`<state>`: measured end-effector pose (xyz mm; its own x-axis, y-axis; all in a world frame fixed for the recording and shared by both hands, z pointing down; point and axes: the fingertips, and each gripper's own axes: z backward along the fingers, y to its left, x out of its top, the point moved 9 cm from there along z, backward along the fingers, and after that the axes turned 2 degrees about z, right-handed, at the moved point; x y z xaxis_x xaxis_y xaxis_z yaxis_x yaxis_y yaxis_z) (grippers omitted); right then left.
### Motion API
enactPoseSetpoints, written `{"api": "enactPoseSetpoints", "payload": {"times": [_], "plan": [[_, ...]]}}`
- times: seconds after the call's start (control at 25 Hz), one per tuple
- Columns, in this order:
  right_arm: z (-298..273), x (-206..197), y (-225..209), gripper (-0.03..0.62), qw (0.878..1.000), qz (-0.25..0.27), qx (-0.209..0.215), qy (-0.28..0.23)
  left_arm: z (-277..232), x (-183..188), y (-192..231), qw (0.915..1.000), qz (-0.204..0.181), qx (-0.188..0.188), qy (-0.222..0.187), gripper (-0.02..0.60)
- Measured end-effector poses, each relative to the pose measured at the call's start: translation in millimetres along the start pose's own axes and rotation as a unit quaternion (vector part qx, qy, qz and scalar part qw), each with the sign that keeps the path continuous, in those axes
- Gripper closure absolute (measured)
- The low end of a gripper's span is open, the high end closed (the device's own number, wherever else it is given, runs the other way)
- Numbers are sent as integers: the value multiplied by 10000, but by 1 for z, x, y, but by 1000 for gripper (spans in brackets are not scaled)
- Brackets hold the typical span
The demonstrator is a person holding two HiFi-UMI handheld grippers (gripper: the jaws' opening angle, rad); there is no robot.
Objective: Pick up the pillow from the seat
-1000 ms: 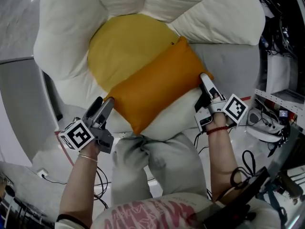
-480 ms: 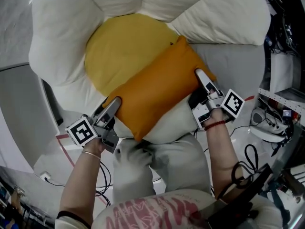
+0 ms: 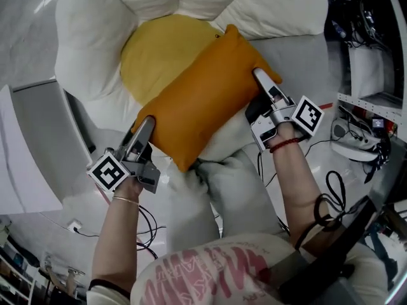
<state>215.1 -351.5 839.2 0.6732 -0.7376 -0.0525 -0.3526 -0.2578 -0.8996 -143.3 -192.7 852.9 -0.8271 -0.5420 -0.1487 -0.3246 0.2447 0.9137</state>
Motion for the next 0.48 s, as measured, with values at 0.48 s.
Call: {"api": "enactPoseSetpoints", "payload": {"times": [0.48], "plan": [[52,-41,178,290,9952,-94,956,186,118,55,-164,9945,-552,-362,-813,224]]}}
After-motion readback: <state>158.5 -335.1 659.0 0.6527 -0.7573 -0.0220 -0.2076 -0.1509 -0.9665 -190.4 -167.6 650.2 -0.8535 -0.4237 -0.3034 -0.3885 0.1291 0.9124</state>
